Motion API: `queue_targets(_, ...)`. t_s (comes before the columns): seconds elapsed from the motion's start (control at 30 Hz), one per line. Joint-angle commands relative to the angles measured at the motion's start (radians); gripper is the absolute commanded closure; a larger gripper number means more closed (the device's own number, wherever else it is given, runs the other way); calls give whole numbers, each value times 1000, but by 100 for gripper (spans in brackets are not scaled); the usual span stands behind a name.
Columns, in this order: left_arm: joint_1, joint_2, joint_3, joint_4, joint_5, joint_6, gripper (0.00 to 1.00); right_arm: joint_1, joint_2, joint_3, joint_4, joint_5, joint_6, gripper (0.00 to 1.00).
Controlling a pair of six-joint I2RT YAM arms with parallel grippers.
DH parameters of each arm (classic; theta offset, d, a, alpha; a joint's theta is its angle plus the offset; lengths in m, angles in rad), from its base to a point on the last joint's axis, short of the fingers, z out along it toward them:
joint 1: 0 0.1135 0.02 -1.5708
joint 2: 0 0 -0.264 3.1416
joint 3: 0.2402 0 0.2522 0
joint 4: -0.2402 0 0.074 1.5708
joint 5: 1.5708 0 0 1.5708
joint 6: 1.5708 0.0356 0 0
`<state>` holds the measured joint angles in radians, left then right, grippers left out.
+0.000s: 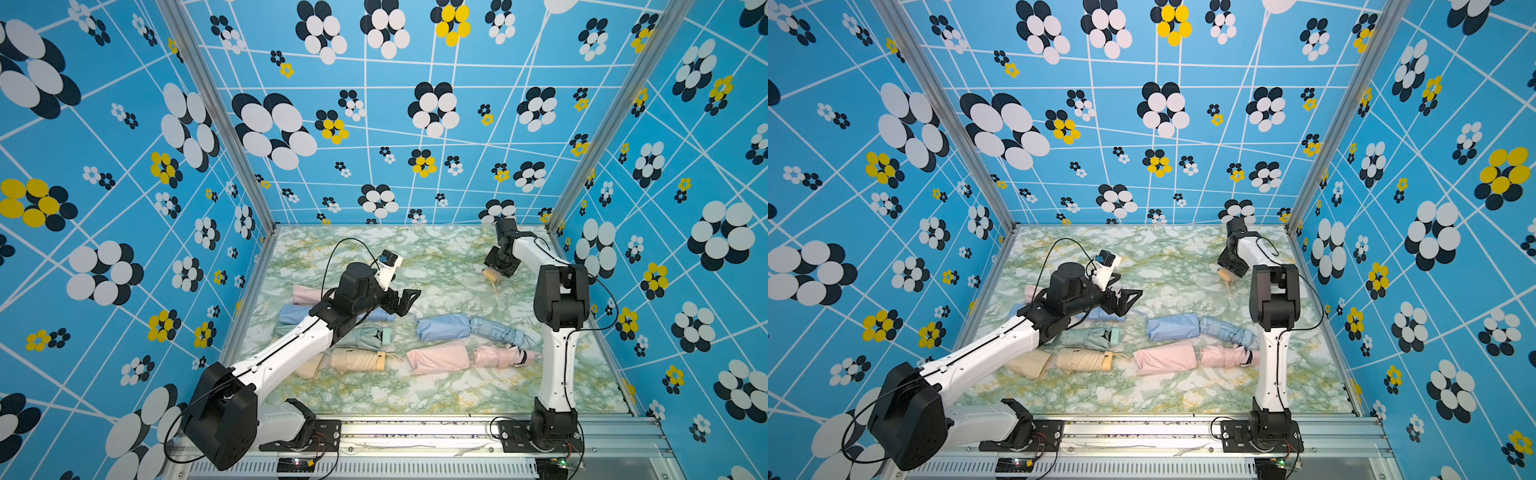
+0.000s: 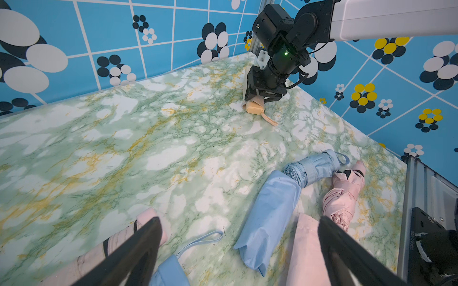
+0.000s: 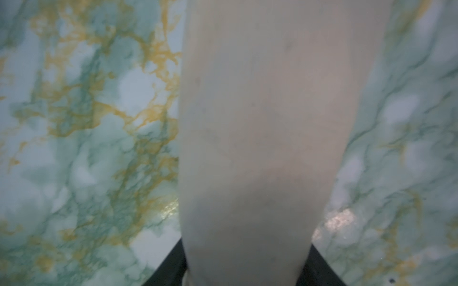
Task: Take umbrellas out of sleeves
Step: Pick up the umbrella from the center of the board.
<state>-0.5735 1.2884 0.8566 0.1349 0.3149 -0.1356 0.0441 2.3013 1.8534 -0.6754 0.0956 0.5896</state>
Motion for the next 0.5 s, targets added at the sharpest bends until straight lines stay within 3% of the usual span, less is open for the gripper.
queue_targets(0.0,9,18,1,1,18,-9,1,40,-41,-39,41,-118,-145,48)
queue_targets(0.47,16,28,9,3,-65,-69,1,174,-183,-216,104,-364,-667,61)
